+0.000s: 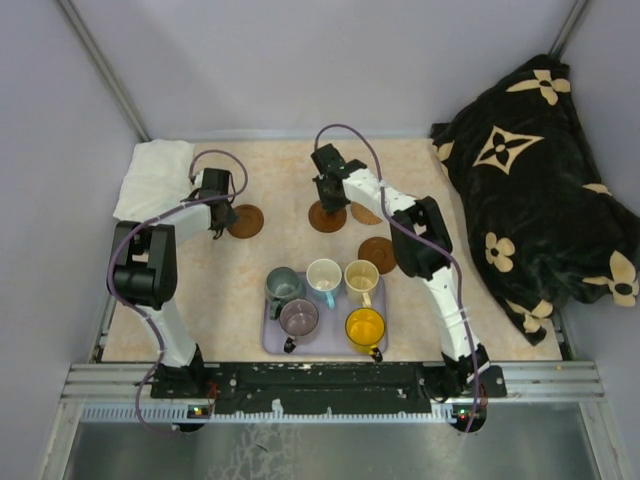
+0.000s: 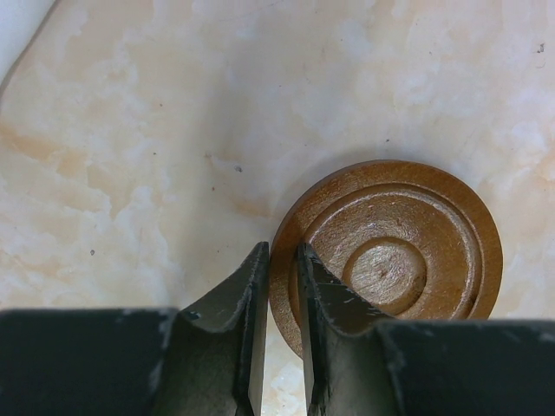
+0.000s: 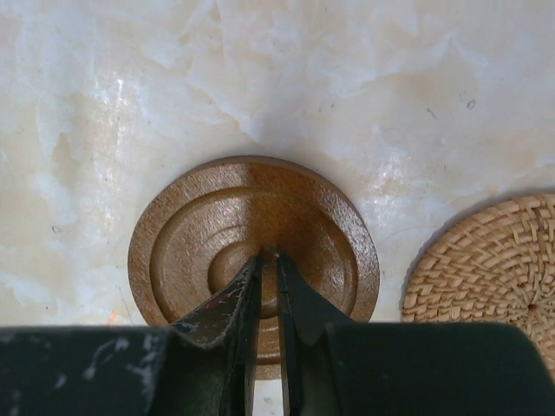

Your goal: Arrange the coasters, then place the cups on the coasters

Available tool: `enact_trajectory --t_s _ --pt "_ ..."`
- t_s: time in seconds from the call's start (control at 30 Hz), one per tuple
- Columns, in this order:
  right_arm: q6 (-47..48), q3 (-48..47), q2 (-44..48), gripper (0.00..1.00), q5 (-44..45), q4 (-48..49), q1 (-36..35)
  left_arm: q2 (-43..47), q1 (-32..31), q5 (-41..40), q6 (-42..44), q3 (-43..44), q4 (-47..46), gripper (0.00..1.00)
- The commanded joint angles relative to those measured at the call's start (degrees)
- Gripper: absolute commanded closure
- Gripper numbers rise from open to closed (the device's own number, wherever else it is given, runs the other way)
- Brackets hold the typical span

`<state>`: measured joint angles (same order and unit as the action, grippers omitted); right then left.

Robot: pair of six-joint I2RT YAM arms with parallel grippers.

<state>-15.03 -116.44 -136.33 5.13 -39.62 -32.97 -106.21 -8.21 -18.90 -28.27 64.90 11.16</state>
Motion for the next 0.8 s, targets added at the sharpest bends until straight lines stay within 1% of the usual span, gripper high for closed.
enact_trajectory --t_s 0.0,0.37,0.6,0.77 --pt "1.5 -3.0 -4.3 0.86 2.5 -1.2 0.8 -2.6 0.5 1.3 0.4 -0.1 3.6 0.75" --pt "2.2 -7.8 -7.0 0.84 1.1 -1.5 0.9 -3.1 0.5 2.4 0.6 0.4 3.4 0.74" --pt "2.3 -6.2 -6.2 0.83 0.4 0.8 0.9 -4.3 0.5 3.3 0.4 3.0 3.7 0.72" --pt "2.6 -3.1 -3.1 0.83 0.8 3.8 0.9 -5.9 0.5 4.9 0.0 6.0 3.8 0.72"
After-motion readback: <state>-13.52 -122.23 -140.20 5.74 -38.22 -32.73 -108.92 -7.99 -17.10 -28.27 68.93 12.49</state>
